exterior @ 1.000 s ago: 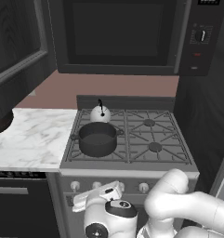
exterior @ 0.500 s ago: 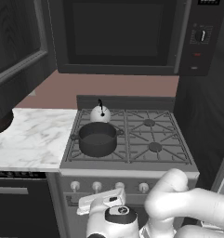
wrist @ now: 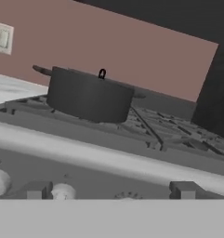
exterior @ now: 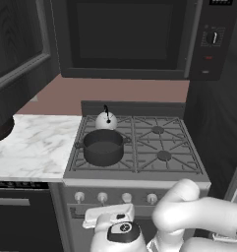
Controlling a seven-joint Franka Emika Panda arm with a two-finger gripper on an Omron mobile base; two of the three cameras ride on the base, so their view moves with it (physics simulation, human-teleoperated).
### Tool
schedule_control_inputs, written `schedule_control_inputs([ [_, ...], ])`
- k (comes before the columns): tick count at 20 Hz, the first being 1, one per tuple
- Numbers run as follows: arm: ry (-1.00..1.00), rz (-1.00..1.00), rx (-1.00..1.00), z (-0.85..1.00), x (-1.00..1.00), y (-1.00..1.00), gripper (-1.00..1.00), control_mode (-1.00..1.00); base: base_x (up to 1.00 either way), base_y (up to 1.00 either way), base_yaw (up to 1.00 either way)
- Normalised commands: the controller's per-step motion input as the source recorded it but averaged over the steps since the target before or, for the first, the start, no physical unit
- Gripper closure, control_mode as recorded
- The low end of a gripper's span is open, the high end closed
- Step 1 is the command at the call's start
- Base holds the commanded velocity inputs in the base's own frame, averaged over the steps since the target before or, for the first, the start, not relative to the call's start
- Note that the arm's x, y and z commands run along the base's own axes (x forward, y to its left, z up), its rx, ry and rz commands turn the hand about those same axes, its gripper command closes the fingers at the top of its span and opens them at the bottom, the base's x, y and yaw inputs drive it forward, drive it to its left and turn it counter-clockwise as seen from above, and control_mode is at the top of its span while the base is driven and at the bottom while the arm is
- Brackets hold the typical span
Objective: Pick the kettle from the cabinet and place it on a stove burner. Then pick the pot from the counter and place it on another stove burner. Finally, turn both burners on.
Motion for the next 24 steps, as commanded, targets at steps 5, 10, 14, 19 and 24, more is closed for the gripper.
schedule_control_inputs([
  [5,-0.16,-0.04,0.0,-0.21,0.0,0.0,-1.0,-1.0,0.0,0.0,0.0],
  [10,-0.14,-0.02,0.02,-0.18,0.05,0.0,-1.0,-1.0,0.0,0.0,0.0],
  [14,-0.12,0.0,0.03,-0.15,0.05,0.0,-1.0,-1.0,0.0,0.0,0.0],
  [19,-0.1,0.0,0.04,-0.08,0.05,0.0,-1.0,-1.0,0.0,0.0,0.0],
  [24,-0.06,0.0,0.06,-0.02,0.11,0.0,-1.0,-1.0,0.0,0.0,0.0],
])
